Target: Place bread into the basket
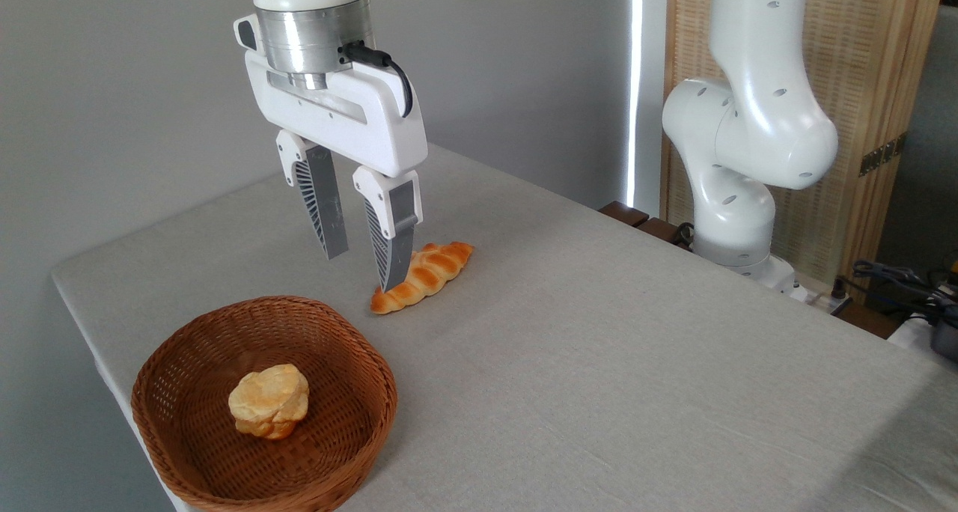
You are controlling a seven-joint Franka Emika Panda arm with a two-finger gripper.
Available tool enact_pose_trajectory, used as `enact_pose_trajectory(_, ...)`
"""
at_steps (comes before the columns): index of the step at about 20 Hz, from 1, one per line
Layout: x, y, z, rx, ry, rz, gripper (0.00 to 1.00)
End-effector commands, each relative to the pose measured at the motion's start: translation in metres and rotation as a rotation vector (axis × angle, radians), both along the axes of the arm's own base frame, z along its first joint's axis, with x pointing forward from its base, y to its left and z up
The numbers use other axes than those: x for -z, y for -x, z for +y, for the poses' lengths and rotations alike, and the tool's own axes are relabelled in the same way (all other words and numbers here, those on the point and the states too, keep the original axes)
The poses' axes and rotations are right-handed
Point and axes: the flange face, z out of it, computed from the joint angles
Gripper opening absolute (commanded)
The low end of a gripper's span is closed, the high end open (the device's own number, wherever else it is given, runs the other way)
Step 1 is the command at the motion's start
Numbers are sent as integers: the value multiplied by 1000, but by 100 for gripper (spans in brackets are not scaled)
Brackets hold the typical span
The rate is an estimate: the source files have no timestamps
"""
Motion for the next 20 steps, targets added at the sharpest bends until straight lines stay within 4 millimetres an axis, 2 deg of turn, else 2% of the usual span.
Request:
enact_pose_trajectory(1, -2, 5, -4, 1, 17, 25, 100)
enact_pose_trajectory(5, 8, 10, -11, 16, 16, 40, 100)
enact_pose_trajectory(10, 32, 40, -33, 61, 16, 90, 100)
enact_pose_trajectory(15, 69, 79, -85, 153, 24, 129, 100)
enact_pose_trajectory(20, 106, 97, -123, 61, 54, 97, 100)
